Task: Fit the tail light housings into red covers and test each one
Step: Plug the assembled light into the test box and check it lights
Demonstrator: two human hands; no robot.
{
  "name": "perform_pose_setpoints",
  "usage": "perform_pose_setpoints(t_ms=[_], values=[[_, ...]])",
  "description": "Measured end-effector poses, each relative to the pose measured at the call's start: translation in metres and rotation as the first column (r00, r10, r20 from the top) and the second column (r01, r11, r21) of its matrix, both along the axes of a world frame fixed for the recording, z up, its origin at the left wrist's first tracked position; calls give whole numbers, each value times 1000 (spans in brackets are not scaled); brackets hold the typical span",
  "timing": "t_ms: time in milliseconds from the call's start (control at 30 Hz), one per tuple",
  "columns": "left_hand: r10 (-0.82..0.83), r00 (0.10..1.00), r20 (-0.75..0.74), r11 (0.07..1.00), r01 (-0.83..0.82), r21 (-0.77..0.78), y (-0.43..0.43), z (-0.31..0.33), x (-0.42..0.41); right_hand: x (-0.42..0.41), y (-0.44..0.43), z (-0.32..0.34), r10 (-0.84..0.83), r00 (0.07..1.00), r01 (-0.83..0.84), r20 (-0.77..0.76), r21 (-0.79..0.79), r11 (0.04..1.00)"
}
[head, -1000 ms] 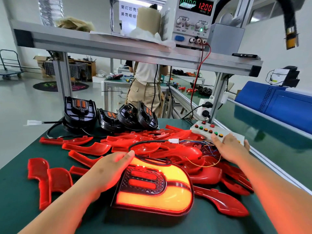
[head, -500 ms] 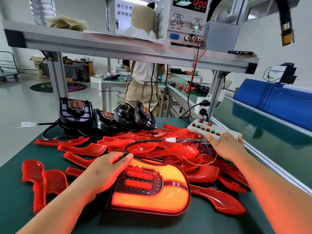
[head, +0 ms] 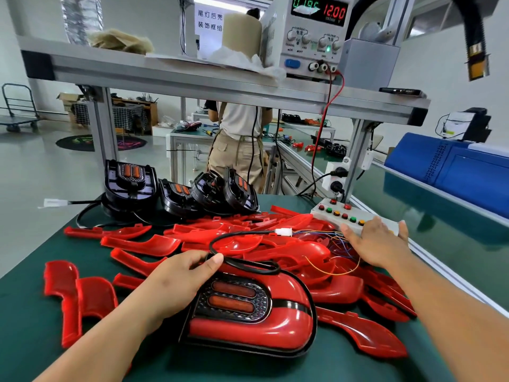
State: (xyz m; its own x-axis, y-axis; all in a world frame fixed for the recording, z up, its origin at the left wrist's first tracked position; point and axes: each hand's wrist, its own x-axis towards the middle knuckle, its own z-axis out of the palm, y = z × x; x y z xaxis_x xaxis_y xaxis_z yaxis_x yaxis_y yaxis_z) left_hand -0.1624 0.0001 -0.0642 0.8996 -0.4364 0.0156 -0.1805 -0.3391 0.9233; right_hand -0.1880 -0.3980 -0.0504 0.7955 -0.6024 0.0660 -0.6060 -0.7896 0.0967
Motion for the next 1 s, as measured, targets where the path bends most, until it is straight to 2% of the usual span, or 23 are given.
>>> perform_pose_setpoints(t_ms=[167, 367, 533, 667, 767, 867, 1000], values=[[-4, 1000, -14, 1000, 4, 9, 1, -1, 0, -2, -1, -3, 16, 1000, -17, -16, -38, 999], [-2, 997, 78, 998, -3, 60, 2, 0, 2, -1, 0, -3, 35, 999, -36, -10, -68, 997], [-11, 998, 69, 998, 7, 57, 1, 0, 2, 2, 2, 2, 92, 996, -92, -1, -57, 994], [-7, 998, 64, 998, 3, 59, 1, 1, 1, 11, 3, 10, 71, 994, -74, -79, -35, 997], [-7, 1000, 11, 1000, 7, 18, 0, 1, 0, 18, 5, 12, 57, 986, -73, -155, -96, 993], [-16, 1000, -10, 1000, 16, -13, -1, 2, -2, 23, 8, 12, 97, 981, -120, -166, -136, 983], [1, 1000, -18, 1000, -1, 7, 1, 0, 0, 34, 8, 9, 234, 965, -237, -117, -8, 972]])
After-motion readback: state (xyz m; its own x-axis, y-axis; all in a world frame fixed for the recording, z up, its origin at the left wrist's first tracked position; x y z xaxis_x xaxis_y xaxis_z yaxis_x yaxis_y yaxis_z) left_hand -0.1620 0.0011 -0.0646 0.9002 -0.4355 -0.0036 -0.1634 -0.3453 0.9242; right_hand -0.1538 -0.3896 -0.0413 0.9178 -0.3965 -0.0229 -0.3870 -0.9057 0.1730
